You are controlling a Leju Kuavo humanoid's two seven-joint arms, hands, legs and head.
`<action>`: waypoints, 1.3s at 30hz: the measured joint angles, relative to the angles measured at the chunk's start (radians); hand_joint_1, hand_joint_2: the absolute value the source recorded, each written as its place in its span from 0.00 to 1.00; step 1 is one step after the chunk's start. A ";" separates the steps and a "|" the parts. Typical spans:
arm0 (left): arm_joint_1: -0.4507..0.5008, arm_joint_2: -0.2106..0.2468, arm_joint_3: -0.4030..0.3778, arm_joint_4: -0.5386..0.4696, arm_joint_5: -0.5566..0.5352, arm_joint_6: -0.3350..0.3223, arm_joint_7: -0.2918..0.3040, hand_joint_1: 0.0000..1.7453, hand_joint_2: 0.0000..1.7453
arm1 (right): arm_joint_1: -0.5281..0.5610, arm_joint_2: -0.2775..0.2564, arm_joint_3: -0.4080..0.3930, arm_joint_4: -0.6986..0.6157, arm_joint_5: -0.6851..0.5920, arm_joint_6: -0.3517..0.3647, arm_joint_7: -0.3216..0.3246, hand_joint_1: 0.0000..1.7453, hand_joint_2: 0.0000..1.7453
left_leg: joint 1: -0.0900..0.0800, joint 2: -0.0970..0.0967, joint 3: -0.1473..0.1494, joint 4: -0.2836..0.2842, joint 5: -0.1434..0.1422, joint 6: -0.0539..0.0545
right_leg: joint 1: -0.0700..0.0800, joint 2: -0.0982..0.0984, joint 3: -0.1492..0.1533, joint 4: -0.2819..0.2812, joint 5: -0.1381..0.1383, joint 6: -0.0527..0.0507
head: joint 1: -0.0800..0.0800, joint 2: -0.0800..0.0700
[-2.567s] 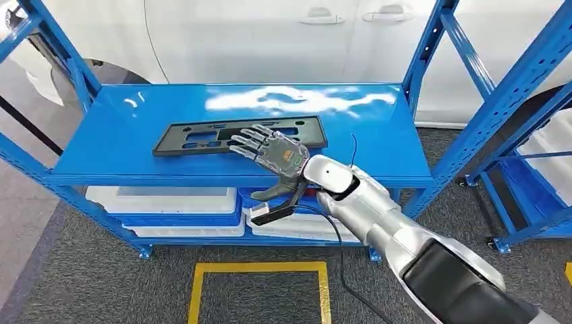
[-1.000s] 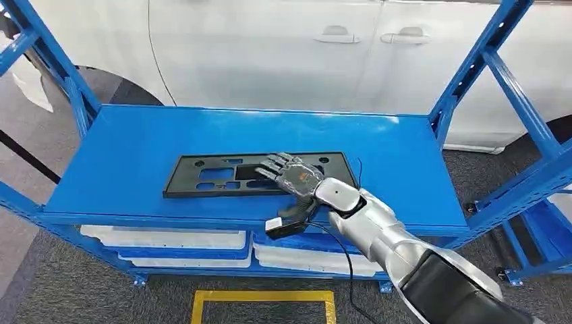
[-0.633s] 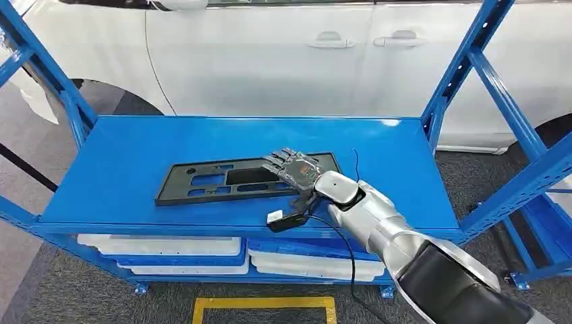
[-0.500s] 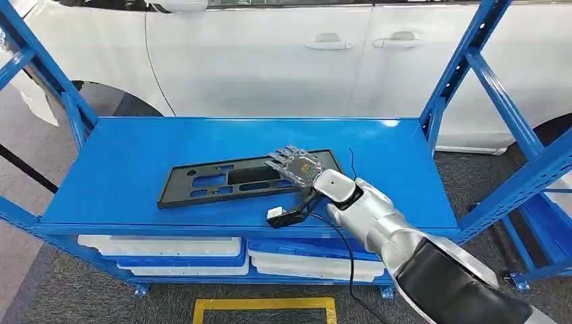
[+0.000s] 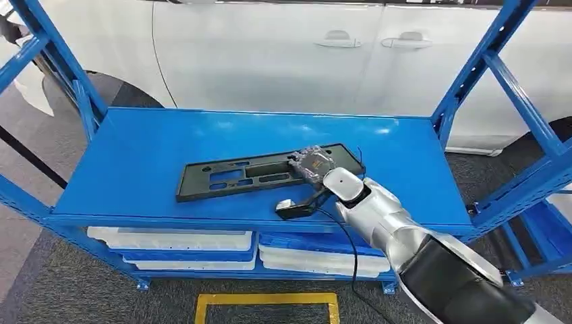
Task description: Take the parts from the cabinet and place them on the table.
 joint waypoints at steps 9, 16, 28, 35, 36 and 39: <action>-0.011 -0.004 0.000 0.000 0.000 0.006 -0.002 0.00 0.00 | -0.016 0.009 -0.029 -0.014 -0.014 -0.035 -0.053 1.00 1.00 | -0.008 -0.002 0.008 0.011 -0.024 -0.028 | 0.013 -0.009 0.144 -0.305 0.122 -0.047 | 0.000 0.000; -0.008 -0.002 0.000 0.000 0.000 0.012 -0.010 0.00 0.00 | -0.010 0.021 -0.109 -0.078 -0.228 -0.061 -0.253 1.00 1.00 | 0.014 0.000 -0.108 0.209 -0.063 -0.057 | 0.008 -0.005 0.141 -0.291 0.111 -0.050 | 0.000 0.000; -0.006 0.002 0.000 0.000 0.000 0.112 -0.051 0.00 1.00 | -0.017 -0.033 -0.325 -0.593 -0.860 0.278 -0.424 1.00 1.00 | 0.010 -0.002 -0.037 0.015 0.007 -0.008 | 0.007 -0.004 -0.012 0.024 -0.054 -0.002 | 0.000 0.000; -0.010 0.001 0.000 0.000 0.000 0.135 -0.050 0.00 1.00 | 0.014 -0.053 -0.389 -0.793 -0.970 0.346 -0.439 1.00 1.00 | 0.003 -0.007 -0.022 0.018 -0.007 -0.021 | 0.016 -0.002 0.106 -0.269 0.110 -0.023 | 0.000 0.000; -0.010 0.000 0.000 0.000 0.000 0.140 -0.052 0.00 1.00 | 0.020 -0.053 -0.392 -0.804 -0.985 0.356 -0.444 1.00 1.00 | 0.004 -0.006 -0.022 0.014 -0.005 -0.026 | 0.018 -0.002 0.104 -0.264 0.110 -0.025 | 0.000 0.000; -0.010 -0.001 0.000 0.000 0.000 0.184 -0.065 0.00 1.00 | 0.061 -0.060 -0.415 -0.847 -1.099 0.435 -0.475 1.00 1.00 | 0.006 -0.004 -0.020 0.014 -0.014 -0.042 | 0.007 -0.003 0.117 -0.282 0.114 -0.043 | 0.000 0.000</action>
